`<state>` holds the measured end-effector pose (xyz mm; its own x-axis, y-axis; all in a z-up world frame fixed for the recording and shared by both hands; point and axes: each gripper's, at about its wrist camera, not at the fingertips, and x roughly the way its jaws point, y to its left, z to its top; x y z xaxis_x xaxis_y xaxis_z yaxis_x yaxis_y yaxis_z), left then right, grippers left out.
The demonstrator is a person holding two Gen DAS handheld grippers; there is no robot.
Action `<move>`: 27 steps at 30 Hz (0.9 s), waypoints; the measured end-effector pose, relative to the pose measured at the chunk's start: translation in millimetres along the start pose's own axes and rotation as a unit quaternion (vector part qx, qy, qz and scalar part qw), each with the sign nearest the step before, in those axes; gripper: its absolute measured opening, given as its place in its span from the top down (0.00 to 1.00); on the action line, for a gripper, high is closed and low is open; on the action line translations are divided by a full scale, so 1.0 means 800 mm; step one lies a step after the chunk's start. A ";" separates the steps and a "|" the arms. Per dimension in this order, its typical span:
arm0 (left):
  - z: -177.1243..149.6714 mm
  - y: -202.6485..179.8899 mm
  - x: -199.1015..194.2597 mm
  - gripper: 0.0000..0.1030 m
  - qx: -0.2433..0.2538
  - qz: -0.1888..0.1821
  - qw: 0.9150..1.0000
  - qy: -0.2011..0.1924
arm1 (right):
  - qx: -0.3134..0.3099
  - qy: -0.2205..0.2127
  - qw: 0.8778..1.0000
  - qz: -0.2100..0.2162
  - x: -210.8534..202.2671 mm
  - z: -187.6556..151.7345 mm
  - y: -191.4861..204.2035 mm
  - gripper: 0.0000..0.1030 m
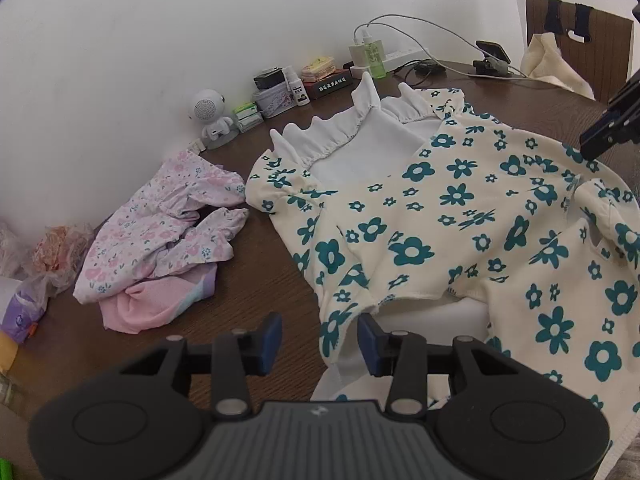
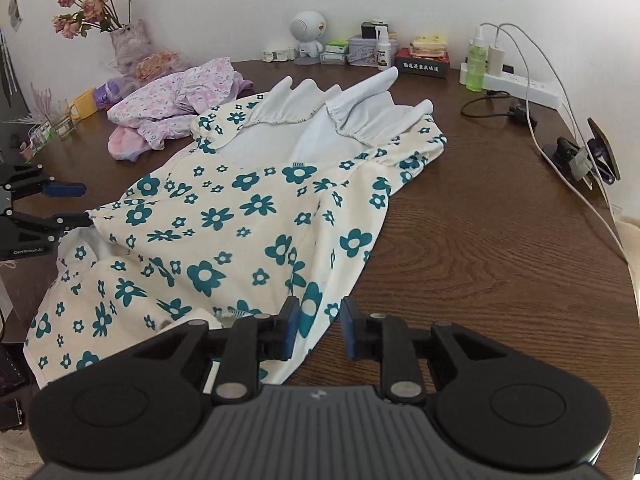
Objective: Fold clothes
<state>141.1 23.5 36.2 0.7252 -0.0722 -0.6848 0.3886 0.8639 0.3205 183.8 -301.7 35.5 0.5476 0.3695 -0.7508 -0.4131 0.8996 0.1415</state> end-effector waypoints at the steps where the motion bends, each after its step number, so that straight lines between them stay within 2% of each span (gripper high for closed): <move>1: -0.001 0.000 -0.004 0.60 -0.005 -0.008 1.000 0.000 | 0.000 0.001 1.000 0.009 0.000 -0.004 0.005 0.78; 3: -0.005 -0.004 -0.011 0.60 -0.001 -0.028 1.000 -0.003 | -0.010 0.000 0.999 0.030 -0.005 -0.013 0.024 0.77; 5: -0.010 -0.015 -0.016 0.61 0.011 -0.049 0.999 -0.002 | -0.033 0.000 0.998 0.050 -0.011 -0.021 0.054 0.70; 6: -0.011 -0.022 -0.020 0.61 0.018 -0.059 0.998 -0.003 | -0.045 0.000 0.998 0.053 -0.012 -0.023 0.066 0.64; 7: -0.013 -0.028 -0.023 0.61 0.024 -0.070 0.997 -0.003 | -0.057 -0.001 0.997 0.056 -0.013 -0.025 0.077 0.62; 10: -0.017 -0.039 -0.027 0.61 0.030 -0.101 0.994 -0.006 | -0.089 0.000 0.994 0.062 -0.011 -0.026 0.107 0.58; 12: -0.020 -0.042 -0.024 0.61 0.029 -0.113 0.993 0.002 | -0.097 0.010 0.994 0.050 -0.003 -0.027 0.113 0.58; 14: -0.024 -0.046 -0.018 0.61 0.034 -0.103 0.994 0.010 | -0.096 0.033 0.994 0.046 0.005 -0.031 0.111 0.74; 15: -0.027 -0.047 -0.016 0.61 0.038 -0.097 0.994 0.013 | -0.094 0.040 0.994 0.045 0.005 -0.033 0.109 0.93; 16: -0.029 -0.046 -0.012 0.62 0.038 -0.093 0.995 0.019 | -0.093 0.044 0.994 0.037 0.002 -0.038 0.106 1.00; 19: -0.032 -0.039 -0.010 0.72 0.019 -0.107 0.994 0.020 | -0.077 0.051 0.996 0.013 -0.011 -0.053 0.091 1.00; 22: -0.033 -0.041 -0.011 0.72 0.023 -0.105 0.994 0.015 | -0.055 0.054 0.997 -0.008 -0.026 -0.067 0.075 0.99; 23: -0.033 -0.042 -0.012 0.73 0.026 -0.104 0.994 0.013 | -0.037 0.046 0.998 -0.001 -0.031 -0.068 0.068 0.97; 24: -0.033 -0.044 -0.012 0.73 0.029 -0.102 0.994 0.013 | -0.017 0.037 0.999 0.010 -0.035 -0.066 0.062 0.91; 25: -0.032 -0.045 -0.013 0.73 0.031 -0.100 0.994 0.013 | -0.007 0.026 0.999 0.018 -0.037 -0.061 0.062 0.72; 27: -0.033 -0.047 -0.013 0.73 0.035 -0.096 0.995 0.012 | 0.012 0.006 0.999 0.033 -0.040 -0.049 0.063 0.49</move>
<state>104.1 5.0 14.4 0.6200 -0.2205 -0.7530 0.5580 0.7986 0.2256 117.0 -277.6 40.9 0.5110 0.4249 -0.7472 -0.4297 0.8791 0.2061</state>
